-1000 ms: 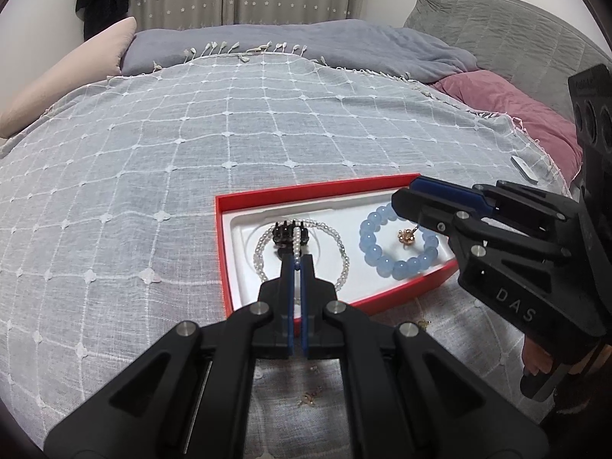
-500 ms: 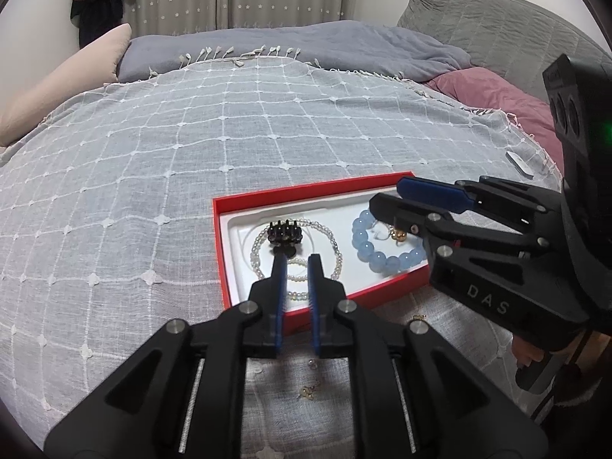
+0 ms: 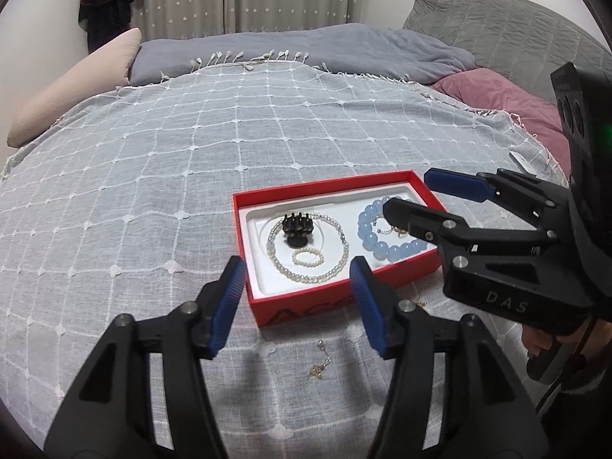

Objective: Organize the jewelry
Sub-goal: 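Open left tool beside the black clip while right tool releases the ring onto the blue bracelet, then pull both open tools back toward the gold earrings on the throw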

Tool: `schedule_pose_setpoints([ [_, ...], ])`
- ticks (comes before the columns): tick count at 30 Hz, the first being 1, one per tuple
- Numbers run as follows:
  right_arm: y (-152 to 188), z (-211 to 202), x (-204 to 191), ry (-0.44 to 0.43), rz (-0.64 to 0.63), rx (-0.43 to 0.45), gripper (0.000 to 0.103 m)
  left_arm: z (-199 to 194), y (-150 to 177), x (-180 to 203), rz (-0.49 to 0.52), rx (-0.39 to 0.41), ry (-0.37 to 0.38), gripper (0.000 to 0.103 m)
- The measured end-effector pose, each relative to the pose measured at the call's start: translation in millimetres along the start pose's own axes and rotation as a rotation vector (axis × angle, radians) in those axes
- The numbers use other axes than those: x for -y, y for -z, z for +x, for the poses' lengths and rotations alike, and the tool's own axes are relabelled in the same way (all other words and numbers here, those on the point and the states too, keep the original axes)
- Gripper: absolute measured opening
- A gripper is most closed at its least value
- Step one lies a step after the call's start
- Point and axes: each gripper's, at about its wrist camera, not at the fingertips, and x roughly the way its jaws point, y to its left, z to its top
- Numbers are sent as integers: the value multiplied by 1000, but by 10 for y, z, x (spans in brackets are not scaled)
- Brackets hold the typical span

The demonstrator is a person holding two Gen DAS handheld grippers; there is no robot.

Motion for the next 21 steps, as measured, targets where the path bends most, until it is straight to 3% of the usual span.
schedule_pose_setpoints([
  [7, 69, -110, 69, 27, 13, -24, 59, -147, 78, 8, -1, 2, -22, 84],
  [11, 109, -209, 75, 29, 21, -20, 70, -155, 119, 50, 12, -21, -40, 93],
  [14, 136, -282, 62, 27, 14, -16, 76, -155, 162, 67, 22, -31, -50, 94],
  [21, 240, -385, 11, 15, -16, -27, 79, -152, 274, 52, 32, -63, -60, 95],
])
